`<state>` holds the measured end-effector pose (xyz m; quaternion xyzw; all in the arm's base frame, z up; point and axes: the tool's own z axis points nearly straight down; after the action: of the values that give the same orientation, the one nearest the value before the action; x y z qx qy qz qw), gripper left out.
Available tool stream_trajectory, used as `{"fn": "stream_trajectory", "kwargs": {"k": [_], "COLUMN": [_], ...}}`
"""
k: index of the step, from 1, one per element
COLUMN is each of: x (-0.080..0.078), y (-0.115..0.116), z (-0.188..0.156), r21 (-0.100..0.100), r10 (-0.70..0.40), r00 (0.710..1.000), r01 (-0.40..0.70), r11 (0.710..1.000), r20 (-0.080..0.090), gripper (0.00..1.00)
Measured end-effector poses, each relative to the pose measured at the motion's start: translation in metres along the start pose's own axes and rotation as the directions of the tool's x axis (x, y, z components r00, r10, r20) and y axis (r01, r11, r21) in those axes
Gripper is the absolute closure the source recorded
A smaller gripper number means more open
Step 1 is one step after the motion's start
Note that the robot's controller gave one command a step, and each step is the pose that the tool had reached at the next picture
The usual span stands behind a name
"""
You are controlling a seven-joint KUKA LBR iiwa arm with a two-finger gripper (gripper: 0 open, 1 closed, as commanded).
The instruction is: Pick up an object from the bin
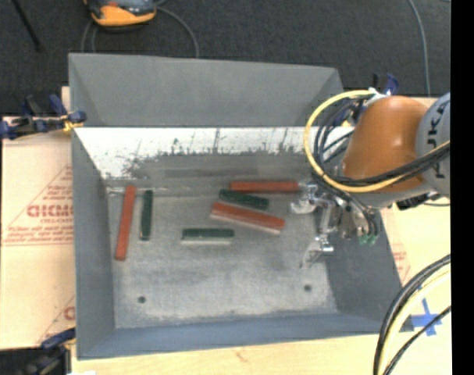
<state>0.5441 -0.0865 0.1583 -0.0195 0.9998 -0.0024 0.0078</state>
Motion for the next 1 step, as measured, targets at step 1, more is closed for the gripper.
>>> {"fn": "stream_trajectory", "kwargs": {"k": [1], "x": [-0.034], "y": [0.0317], "z": [0.0378], "r21": [-0.006], "r10": [-0.007], "r00": [1.0], "r01": [0.007], "r11": [1.0], "r20": [-0.013], "gripper": [0.0]}}
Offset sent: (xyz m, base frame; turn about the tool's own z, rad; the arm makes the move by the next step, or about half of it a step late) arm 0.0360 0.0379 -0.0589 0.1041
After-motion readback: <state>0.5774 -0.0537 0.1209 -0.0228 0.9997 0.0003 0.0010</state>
